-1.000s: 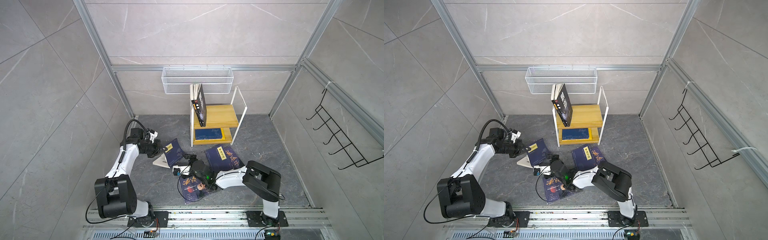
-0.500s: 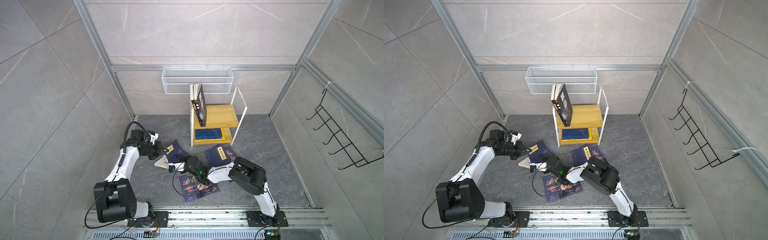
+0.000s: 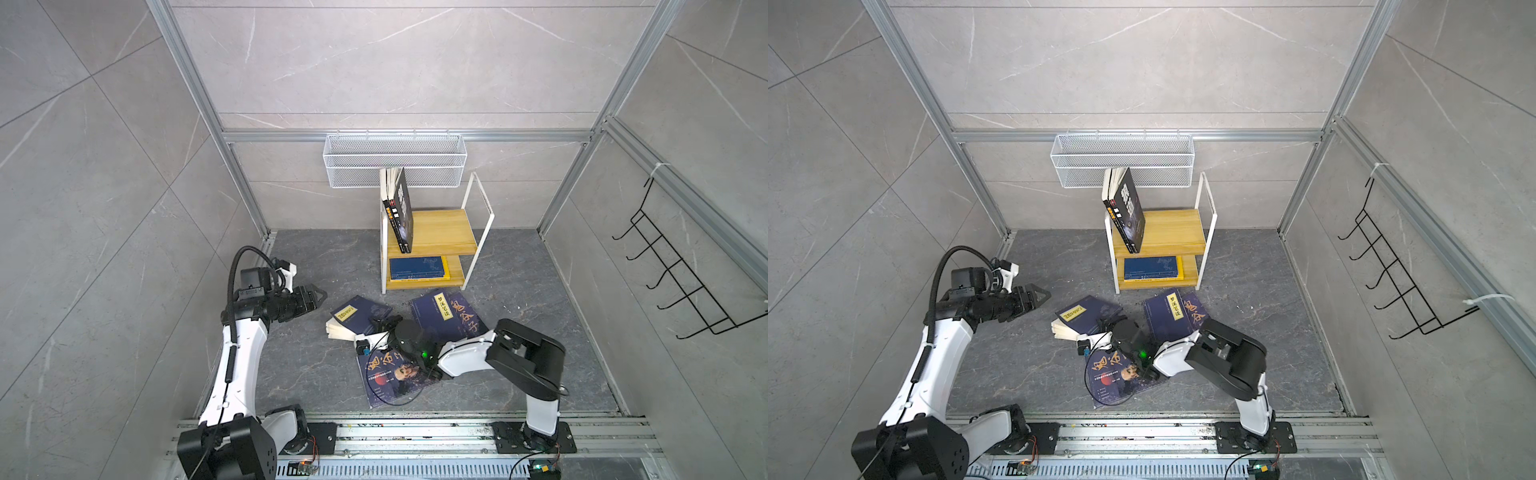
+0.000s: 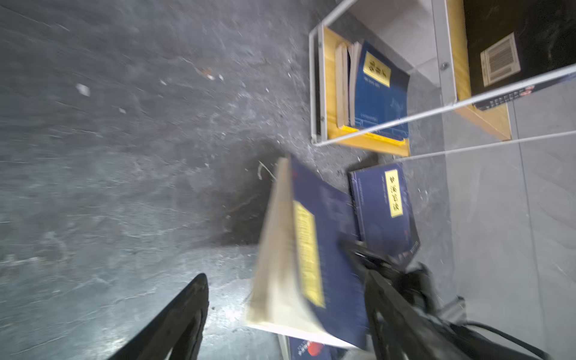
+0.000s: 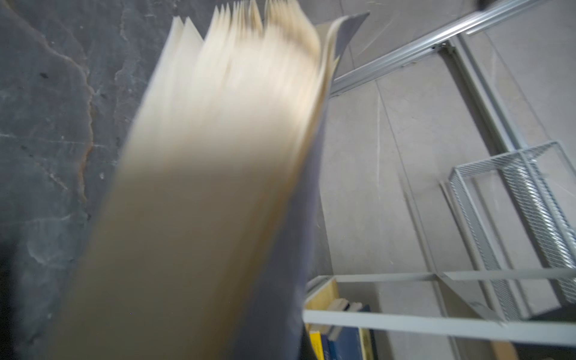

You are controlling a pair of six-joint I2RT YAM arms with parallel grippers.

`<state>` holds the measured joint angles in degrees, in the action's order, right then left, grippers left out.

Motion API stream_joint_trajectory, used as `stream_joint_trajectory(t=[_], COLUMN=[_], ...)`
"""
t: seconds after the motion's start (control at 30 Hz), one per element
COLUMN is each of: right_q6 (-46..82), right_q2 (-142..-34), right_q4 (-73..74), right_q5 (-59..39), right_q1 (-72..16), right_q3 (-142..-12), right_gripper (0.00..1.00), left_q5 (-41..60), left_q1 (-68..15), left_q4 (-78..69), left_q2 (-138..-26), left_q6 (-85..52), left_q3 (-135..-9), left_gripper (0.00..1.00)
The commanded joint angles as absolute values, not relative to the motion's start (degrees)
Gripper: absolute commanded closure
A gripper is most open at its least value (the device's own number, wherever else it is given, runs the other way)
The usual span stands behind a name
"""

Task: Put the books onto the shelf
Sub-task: 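Raise the held book toward the shelf with right gripper while left arm draws back, then insert the book upright into the shelf's lower level with the right gripper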

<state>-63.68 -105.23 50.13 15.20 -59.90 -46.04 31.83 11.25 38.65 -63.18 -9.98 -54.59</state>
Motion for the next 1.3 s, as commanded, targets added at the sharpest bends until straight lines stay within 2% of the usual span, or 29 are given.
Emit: stream_joint_trajectory(t=[0.0, 0.13, 0.27, 0.47, 0.57, 0.63, 0.93, 1.27], right_q6=[-65.5, -63.8, -62.5, -63.2, -65.0, -65.3, -72.1, -74.3], right_q2=[-94.4, -83.5, -75.2, -68.5, -69.6, -71.8, -87.8, -98.9], right_q4=[47.1, 33.4, 20.4, 13.5, 13.5, 17.0, 30.6, 36.7], right_q5=[21.2, 26.8, 33.4, 43.0, 45.9, 47.2, 51.8, 49.8], right_q1=[-59.7, -59.6, -59.6, -57.9, -56.1, -54.6, -50.1, -44.7], right_q3=[-43.1, -40.4, -39.9, -39.0, -39.5, -40.1, -46.1, -54.4], right_gripper=[1.00, 1.00, 1.00, 1.00, 1.00, 1.00, 1.00, 1.00], left_q5=[31.2, 34.3, 36.6, 38.1, 39.0, 40.0, 40.3, 39.8], left_q1=[13.1, 14.3, 15.0, 15.0, 15.0, 15.0, 14.4, 14.3], left_q4=[35.2, 31.6, 30.7, 29.3, 29.0, 28.3, 29.6, 30.7], left_q2=[-61.6, -61.3, -62.6, -63.8, -63.8, -63.9, -63.3, -62.9], left_q6=[-8.0, -7.8, -8.5, -8.7, -8.8, -8.7, -7.7, -7.4], left_q3=[-52.0, -48.6, -48.4, -47.5, -47.1, -46.4, -47.2, -48.0], left_gripper=[0.17, 0.11, 0.09, 0.09, 0.07, 0.00, 0.00, 0.00])
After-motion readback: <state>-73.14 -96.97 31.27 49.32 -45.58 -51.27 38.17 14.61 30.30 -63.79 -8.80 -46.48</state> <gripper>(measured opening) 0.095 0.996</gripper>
